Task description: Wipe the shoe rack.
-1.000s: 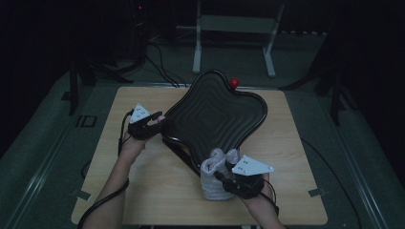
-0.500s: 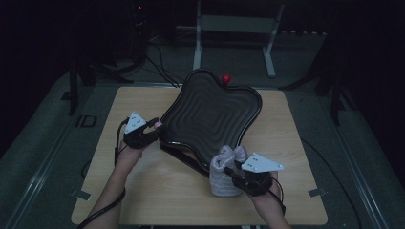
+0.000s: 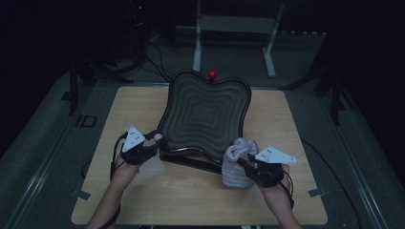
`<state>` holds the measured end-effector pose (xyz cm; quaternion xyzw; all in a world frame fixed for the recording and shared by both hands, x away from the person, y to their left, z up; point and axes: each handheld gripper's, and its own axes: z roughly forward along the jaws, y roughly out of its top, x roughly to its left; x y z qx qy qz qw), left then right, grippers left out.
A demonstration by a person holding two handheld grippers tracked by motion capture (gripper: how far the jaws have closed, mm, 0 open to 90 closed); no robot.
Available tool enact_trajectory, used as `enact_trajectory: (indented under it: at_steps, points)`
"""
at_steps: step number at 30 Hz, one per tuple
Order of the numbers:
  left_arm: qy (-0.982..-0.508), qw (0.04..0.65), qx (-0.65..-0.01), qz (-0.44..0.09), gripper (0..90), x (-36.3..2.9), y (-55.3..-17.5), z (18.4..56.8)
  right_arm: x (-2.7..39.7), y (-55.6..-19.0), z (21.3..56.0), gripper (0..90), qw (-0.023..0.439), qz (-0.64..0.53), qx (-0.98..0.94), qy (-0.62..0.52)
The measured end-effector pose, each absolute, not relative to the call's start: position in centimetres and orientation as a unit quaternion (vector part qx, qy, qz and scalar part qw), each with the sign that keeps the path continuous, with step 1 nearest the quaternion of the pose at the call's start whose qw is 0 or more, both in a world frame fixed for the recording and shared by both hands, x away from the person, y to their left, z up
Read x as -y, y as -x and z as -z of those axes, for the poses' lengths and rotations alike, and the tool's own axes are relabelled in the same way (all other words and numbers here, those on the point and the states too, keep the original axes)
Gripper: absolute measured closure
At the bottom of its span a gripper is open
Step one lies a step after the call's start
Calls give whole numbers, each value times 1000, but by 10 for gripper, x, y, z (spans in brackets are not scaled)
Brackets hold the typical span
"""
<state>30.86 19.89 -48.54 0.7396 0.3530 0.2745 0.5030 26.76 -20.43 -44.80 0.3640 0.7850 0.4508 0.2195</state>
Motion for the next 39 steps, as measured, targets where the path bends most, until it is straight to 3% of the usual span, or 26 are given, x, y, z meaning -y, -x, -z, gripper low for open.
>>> enact_trajectory:
  at_steps: [10,13,20,25,26,29,39]
  points:
    - [-734,509,-353,-278,602,-193,-286,488,218,-269,450,724,220,-450,-779,-378]
    - [-733,515,-350,-274,602,-193,-284,489,217,-269,449,581,223,-454,-780,-367]
    - [-734,523,-344,-264,603,-195,-284,489,204,-284,446,423,220,-455,-782,-364]
    - [-733,528,-343,-256,603,-196,-285,490,198,-289,452,420,226,-443,-787,-363]
    - [-735,528,-340,-254,603,-197,-285,489,198,-290,454,470,232,-442,-787,-362]
    - [-737,526,-337,-258,603,-196,-283,489,201,-290,455,500,229,-445,-787,-361]
    - [-740,527,-331,-256,602,-194,-281,490,207,-283,459,507,233,-461,-779,-357]
